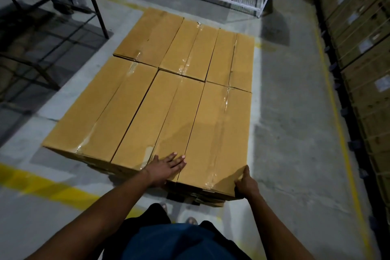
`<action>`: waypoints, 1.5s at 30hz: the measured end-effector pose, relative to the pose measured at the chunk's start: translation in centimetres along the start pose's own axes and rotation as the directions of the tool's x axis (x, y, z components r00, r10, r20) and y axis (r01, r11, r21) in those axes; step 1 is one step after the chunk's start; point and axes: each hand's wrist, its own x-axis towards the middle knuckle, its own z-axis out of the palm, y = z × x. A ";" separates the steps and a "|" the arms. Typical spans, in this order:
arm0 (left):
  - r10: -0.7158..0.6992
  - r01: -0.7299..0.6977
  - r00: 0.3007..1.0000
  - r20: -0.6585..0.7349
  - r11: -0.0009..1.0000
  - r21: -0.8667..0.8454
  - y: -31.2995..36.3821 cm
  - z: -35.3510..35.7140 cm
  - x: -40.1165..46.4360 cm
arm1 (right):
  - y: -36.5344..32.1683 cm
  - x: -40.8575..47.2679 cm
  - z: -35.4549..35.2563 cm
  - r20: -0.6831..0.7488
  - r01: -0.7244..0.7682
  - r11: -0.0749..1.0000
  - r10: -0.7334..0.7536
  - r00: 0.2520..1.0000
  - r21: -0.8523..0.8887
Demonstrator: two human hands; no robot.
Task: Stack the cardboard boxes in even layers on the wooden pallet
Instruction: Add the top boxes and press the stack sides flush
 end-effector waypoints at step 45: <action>-0.510 0.236 0.763 -0.398 0.791 -0.564 -4.4 3.9 -19.6 | -18.3 -15.6 13.0 -0.268 0.597 0.800 -0.561 0.783 0.068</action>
